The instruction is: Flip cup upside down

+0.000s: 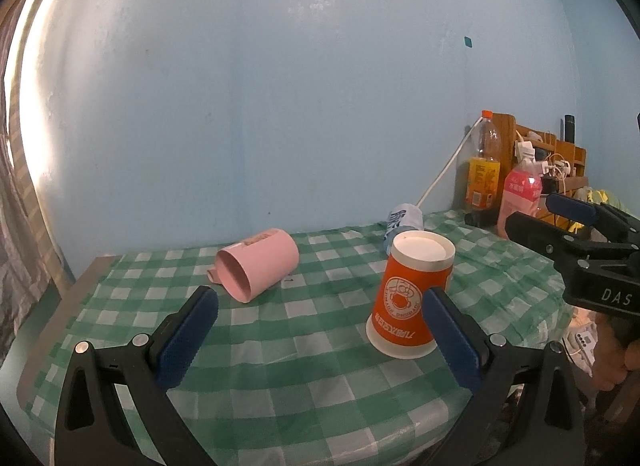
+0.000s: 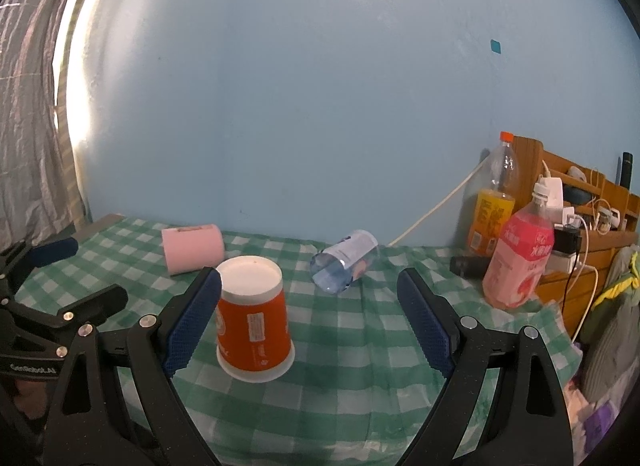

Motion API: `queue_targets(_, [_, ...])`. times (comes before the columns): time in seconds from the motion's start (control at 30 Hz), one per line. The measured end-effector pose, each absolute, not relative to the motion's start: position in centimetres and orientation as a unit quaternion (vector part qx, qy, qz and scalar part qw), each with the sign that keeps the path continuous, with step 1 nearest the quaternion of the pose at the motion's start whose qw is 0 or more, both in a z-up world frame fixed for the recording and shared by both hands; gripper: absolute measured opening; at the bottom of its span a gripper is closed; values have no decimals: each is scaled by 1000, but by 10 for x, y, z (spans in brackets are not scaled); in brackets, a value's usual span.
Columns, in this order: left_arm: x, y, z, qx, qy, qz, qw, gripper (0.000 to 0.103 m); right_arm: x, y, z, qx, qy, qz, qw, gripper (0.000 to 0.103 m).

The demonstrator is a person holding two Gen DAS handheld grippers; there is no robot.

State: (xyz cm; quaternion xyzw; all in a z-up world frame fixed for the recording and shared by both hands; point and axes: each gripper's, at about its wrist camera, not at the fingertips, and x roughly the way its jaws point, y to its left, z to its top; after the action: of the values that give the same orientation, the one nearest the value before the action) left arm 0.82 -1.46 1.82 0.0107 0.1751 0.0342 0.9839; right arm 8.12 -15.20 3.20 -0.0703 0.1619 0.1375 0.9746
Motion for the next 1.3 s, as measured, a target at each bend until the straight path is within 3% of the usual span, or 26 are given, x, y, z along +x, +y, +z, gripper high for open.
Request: queue_targets(1.3, [10,-22,15,30,184,21,982,103,82,-151,29,-73,166,138,974,89])
